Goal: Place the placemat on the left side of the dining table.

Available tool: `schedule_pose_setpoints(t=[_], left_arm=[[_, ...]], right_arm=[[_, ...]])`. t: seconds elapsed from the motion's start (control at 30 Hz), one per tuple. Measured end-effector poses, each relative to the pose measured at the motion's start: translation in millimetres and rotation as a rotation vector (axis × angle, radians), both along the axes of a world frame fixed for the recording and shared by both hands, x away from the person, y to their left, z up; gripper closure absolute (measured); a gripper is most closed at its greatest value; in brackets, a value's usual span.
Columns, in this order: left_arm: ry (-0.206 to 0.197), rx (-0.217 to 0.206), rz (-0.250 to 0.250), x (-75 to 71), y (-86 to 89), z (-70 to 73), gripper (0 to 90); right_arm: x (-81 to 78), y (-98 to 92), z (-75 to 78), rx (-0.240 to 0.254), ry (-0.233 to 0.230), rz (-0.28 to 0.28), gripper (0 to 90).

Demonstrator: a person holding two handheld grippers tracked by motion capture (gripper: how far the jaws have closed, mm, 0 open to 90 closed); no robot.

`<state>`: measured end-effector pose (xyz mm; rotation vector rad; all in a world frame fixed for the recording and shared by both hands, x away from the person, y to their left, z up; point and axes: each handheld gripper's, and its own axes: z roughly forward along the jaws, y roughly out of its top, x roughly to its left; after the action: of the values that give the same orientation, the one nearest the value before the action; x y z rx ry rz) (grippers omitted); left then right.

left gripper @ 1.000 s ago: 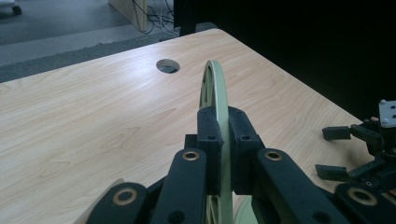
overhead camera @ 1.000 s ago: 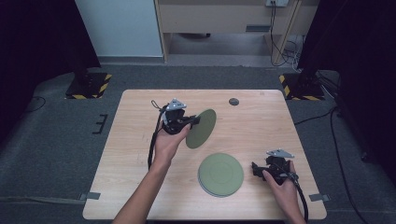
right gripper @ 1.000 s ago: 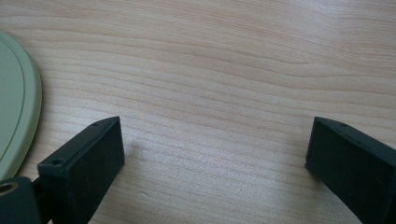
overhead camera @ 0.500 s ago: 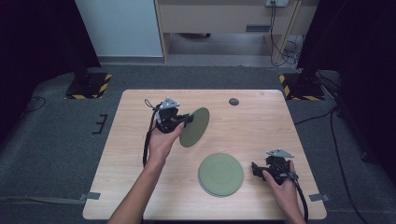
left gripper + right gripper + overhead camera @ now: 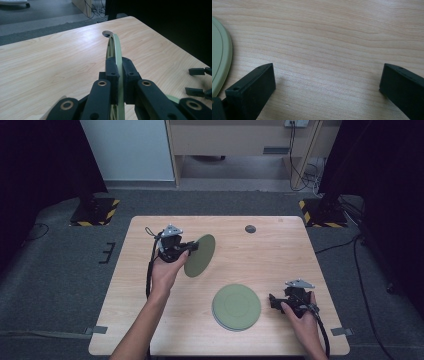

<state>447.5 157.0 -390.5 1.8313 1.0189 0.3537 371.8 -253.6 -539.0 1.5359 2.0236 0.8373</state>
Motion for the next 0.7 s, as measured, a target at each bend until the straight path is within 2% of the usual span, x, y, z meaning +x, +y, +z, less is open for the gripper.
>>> schedule_pose_setpoints(t=[0.17,0.7], left_arm=[[-0.002,0.004,0.021,-0.8,3.8,1.4,85.1],[0.003,0.01,0.093,-0.4,37.9,-2.4,85.1]], right_arm=[[0.0,-0.1,0.0,0.0,0.0,0.002,0.6],[0.0,-0.1,0.0,0.0,0.0,0.002,0.6]])
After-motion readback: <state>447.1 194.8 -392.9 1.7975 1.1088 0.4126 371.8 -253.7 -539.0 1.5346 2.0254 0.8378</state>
